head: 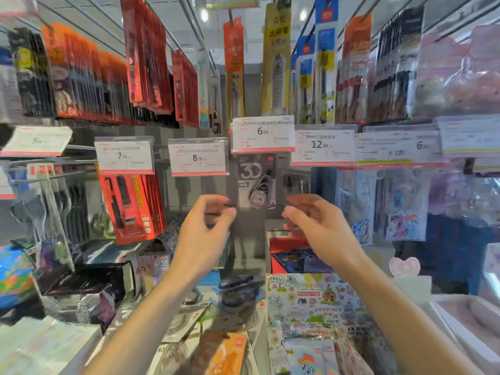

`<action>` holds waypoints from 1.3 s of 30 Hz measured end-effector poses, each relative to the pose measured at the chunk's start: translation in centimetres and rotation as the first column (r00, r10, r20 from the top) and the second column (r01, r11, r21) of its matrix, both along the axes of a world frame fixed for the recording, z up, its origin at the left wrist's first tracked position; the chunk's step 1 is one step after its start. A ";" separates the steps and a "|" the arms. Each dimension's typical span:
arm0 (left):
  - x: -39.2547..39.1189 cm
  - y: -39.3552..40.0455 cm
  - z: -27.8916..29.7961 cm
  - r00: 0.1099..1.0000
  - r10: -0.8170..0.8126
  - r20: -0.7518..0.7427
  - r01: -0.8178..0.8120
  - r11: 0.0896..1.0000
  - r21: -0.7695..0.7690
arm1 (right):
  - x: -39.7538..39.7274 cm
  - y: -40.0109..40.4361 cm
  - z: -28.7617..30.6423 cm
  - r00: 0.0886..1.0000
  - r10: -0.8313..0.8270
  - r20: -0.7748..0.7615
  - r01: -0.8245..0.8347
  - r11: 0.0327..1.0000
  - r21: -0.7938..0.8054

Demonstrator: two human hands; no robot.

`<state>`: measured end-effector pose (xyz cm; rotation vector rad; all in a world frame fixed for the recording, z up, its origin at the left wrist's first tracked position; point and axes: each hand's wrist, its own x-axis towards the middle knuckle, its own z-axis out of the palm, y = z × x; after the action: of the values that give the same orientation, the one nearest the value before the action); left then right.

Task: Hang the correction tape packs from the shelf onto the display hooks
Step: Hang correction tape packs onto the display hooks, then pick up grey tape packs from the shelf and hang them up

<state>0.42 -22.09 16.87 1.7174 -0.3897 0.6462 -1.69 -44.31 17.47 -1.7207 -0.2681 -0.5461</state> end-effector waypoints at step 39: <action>-0.4 23.5 -15.9 0.944 0.155 -0.290 -0.013 0.899 0.438 | 0.2 22.6 -16.1 0.932 -0.073 -0.356 0.000 0.980 -0.201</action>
<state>0.00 1.38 1.00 2.2358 -0.2374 0.3432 -1.47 -21.72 1.39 -1.9852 -0.0253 -0.2241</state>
